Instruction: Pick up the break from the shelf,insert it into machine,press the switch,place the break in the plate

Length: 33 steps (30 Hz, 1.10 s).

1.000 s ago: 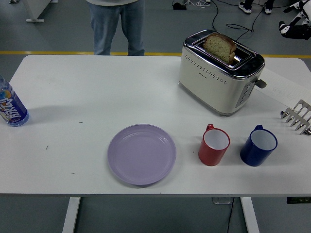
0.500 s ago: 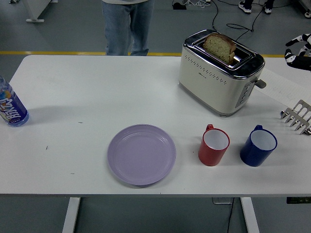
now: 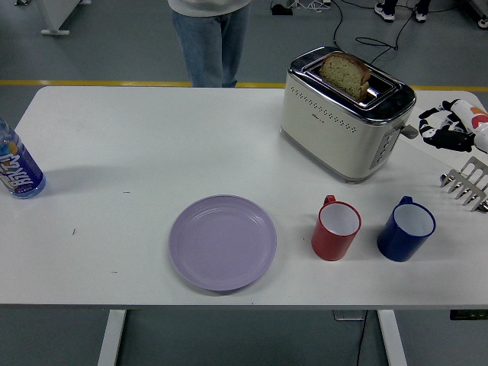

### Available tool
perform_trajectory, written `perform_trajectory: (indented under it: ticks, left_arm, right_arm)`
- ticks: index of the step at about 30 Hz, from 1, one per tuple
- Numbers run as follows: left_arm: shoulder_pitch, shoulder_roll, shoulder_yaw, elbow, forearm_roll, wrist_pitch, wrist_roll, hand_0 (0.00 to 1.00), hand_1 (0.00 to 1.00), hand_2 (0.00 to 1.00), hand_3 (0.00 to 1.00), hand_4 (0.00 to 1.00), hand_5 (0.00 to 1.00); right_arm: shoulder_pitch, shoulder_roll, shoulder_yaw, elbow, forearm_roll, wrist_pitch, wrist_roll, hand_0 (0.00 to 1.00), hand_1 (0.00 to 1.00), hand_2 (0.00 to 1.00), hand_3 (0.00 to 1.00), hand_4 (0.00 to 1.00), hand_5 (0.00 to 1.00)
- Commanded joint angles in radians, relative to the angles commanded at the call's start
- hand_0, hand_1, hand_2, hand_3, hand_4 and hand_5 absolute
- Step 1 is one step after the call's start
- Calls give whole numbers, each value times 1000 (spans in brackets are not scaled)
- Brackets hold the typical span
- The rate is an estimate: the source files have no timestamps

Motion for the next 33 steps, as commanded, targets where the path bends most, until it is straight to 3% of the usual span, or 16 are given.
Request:
perform_trajectory:
  ticks: [16,33]
  left_arm:
    - [-7,-1,11,0,-10,0,0,652,534,532,573,401,837]
    - [-9,-2,16,0,-13,-1,1,652,536,536,573,397,834]
  right_arm:
    - [16,46,-33,-70,-7,-7,9,2,2,230,697,512,591]
    - [25,68,-30,-119,-8,-13,12,2,2,231,695,539,614]
